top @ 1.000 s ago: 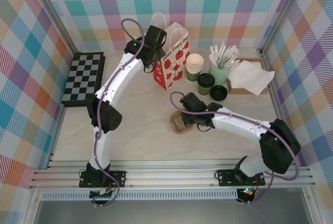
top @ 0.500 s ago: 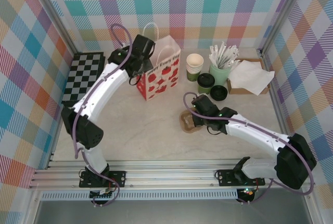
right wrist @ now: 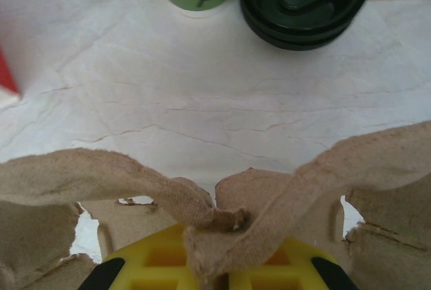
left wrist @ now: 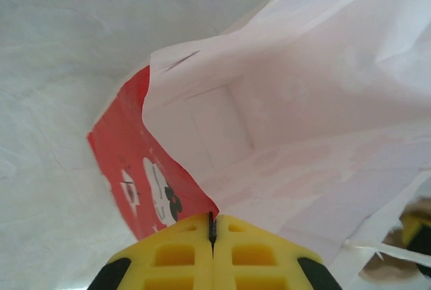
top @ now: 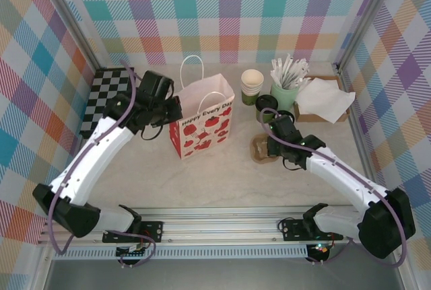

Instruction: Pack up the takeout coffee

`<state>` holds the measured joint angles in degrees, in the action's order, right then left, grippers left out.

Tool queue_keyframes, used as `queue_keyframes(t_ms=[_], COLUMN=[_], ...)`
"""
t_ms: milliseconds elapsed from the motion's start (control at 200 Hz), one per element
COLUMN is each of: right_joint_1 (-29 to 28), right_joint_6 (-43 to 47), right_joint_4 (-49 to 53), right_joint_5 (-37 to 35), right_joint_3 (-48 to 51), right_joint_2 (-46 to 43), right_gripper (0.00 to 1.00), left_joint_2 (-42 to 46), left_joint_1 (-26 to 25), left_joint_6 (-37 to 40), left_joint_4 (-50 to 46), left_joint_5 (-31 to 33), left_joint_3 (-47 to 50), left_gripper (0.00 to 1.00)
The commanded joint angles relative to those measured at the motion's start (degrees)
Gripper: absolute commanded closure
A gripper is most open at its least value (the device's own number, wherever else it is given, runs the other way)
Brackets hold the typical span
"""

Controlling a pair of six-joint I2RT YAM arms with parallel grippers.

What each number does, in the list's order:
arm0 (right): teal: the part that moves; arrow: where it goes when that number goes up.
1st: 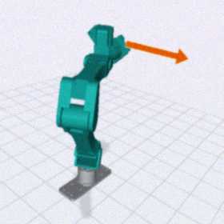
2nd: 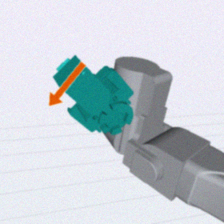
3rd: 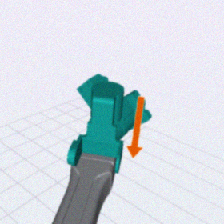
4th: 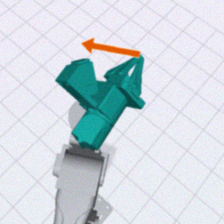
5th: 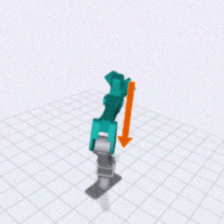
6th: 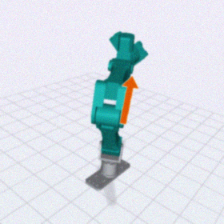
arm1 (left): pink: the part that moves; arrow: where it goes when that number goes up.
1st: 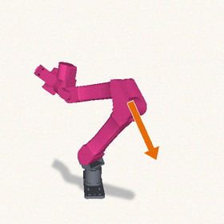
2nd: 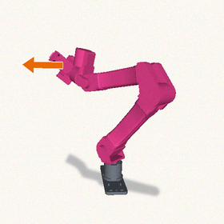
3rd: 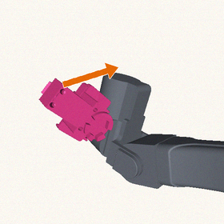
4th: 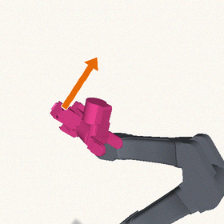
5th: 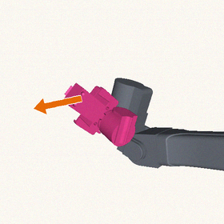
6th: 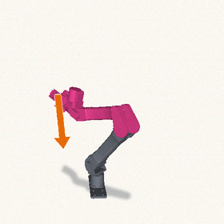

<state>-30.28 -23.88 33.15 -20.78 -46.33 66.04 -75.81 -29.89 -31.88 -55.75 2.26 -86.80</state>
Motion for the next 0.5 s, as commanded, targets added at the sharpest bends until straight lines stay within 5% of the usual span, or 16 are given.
queue_keyframes(t_ms=[0,345,495], right_joint_1=[2.09,10.67,13.44], right_joint_6=[-1.30,3.04,5.28], right_joint_4=[3.15,8.78,10.50], right_joint_5=[1.87,3.67,4.82], right_joint_3=[-0.38,-5.00,-7.51], right_joint_2=[-0.65,-2.25,-2.06], right_gripper=[1.00,1.00,1.00], left_joint_2=[3.15,3.91,3.63], left_joint_1=[-0.71,-10.23,-11.07], left_joint_6=[-0.81,-12.05,-10.23], left_joint_4=[5.74,11.85,6.47], left_joint_5=[-8.49,-4.24,-2.57], left_joint_3=[4.31,8.61,7.21], left_gripper=[1.00,1.00,0.83])
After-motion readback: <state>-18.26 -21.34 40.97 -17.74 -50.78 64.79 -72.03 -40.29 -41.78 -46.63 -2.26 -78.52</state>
